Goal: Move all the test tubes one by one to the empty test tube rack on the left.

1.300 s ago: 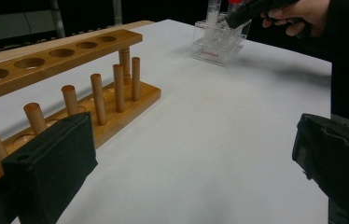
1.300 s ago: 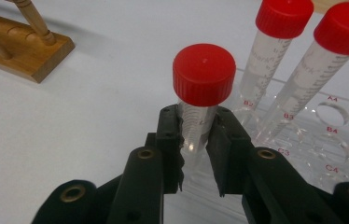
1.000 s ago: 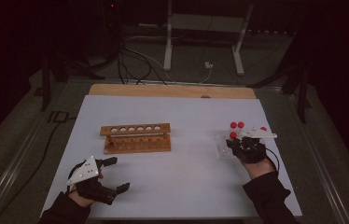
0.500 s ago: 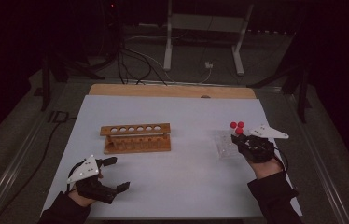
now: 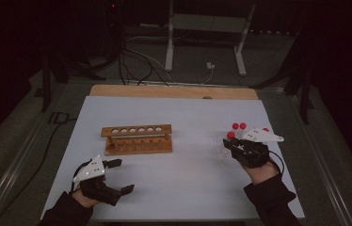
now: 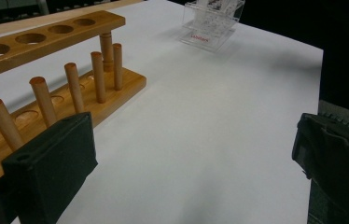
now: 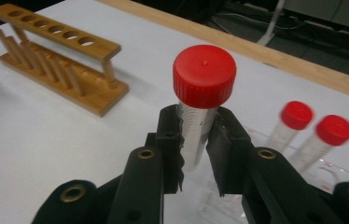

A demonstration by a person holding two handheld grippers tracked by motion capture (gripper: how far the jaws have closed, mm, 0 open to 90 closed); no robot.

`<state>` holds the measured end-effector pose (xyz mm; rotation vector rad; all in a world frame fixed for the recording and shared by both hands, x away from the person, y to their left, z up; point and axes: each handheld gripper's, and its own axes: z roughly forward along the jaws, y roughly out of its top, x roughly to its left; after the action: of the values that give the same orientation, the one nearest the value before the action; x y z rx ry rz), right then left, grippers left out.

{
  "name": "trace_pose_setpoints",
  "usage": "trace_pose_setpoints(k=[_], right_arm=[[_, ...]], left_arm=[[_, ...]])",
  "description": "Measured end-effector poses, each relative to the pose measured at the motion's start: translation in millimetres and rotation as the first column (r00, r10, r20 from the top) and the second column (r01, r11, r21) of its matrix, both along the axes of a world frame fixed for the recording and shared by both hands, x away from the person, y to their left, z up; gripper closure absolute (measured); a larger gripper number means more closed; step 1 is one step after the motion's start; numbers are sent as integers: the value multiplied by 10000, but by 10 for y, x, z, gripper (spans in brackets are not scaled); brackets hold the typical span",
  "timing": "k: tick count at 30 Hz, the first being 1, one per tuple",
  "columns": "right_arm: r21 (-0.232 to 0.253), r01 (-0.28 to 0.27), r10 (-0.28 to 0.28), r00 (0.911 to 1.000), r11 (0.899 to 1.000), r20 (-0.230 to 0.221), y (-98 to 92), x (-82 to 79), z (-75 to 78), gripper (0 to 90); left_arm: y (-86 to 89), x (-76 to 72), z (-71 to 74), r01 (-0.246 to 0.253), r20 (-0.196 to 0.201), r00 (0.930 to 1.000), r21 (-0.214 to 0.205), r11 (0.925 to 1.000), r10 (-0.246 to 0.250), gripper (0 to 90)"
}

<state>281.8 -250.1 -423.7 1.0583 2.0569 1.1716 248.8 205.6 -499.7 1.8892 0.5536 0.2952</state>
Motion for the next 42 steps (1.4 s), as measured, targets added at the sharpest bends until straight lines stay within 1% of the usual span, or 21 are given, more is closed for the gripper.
trace_pose_setpoints(k=[1,4,6,8,10,12,13,16,18,19,21,22,27,31,32,33,35,37,38,39,42], right_arm=[[0,0,0,10000,10000,0,0,0,0,749],[-73,-292,291,9994,9995,-183,64,-5,-45,748],[-176,-459,455,9986,9988,-266,97,-7,-71,748],[-131,-631,625,9973,9979,-381,121,-7,-96,748],[-194,-812,802,9956,9965,-494,151,-10,-120,748],[-188,-875,863,9947,9960,-550,168,-13,-132,748],[-214,-1024,1008,9928,9945,-640,200,-17,-151,748],[-215,-1144,1126,9912,9932,-696,224,-22,-165,748],[-201,-1241,1223,9897,9921,-741,241,-28,-176,748],[-145,-1307,1292,9884,9913,-800,260,-32,-189,748],[-230,-1435,1411,9864,9894,-842,284,-36,-206,748],[-230,-1435,1411,9864,9894,-842,284,-36,-206,748],[-190,-1749,1722,9802,9844,-980,357,-64,-241,748],[-197,-2029,1997,9741,9790,-1063,429,-92,-253,748],[-167,-2086,2056,9725,9779,-1092,443,-95,-258,748],[-167,-2086,2056,9725,9779,-1092,443,-95,-258,748],[-186,-2242,2206,9684,9744,-1165,483,-104,-273,748],[-158,-2298,2263,9667,9731,-1198,500,-111,-278,748],[-167,-2332,2296,9658,9723,-1201,507,-114,-279,748],[-146,-2352,2318,9654,9718,-1194,512,-118,-278,748],[-122,-2376,2345,9649,9713,-1180,526,-132,-274,748]], left_arm=[[-7,15,3,31,-46,10000,34,10000,-31,5],[-27,51,36,125,-212,9997,-133,9998,-128,5],[-52,71,69,216,-194,9996,-87,9997,-217,5],[-84,94,105,269,-167,9995,-18,9996,-269,6],[-122,117,142,375,-227,9990,-82,9993,-377,5],[-164,140,180,532,-262,9982,29,9986,-531,5],[-189,150,199,545,-218,9983,75,9985,-544,5],[-259,180,256,673,-253,9974,60,9977,-672,5],[-304,197,294,869,-249,9959,76,9962,-867,5],[-352,213,334,1064,-256,9940,116,9943,-1061,5],[-379,214,355,1096,-204,9938,141,9939,-1093,6],[-402,221,377,1218,-216,9924,151,9924,-1215,6],[-532,243,477,1465,-95,9892,97,9892,-1464,6],[-644,271,557,1723,-24,9850,45,9850,-1723,14],[-700,288,602,1857,-26,9826,15,9826,-1857,15],[-700,288,602,1857,-26,9826,15,9826,-1857,14],[-759,300,644,1947,51,9808,20,9809,-1947,14],[-814,316,682,2056,59,9786,-29,9786,-2056,15],[-877,333,710,2079,73,9781,14,9782,-2079,15],[-877,333,710,2079,73,9781,14,9782,-2079,15],[-967,351,742,2158,70,9764,28,9764,-2159,15]])
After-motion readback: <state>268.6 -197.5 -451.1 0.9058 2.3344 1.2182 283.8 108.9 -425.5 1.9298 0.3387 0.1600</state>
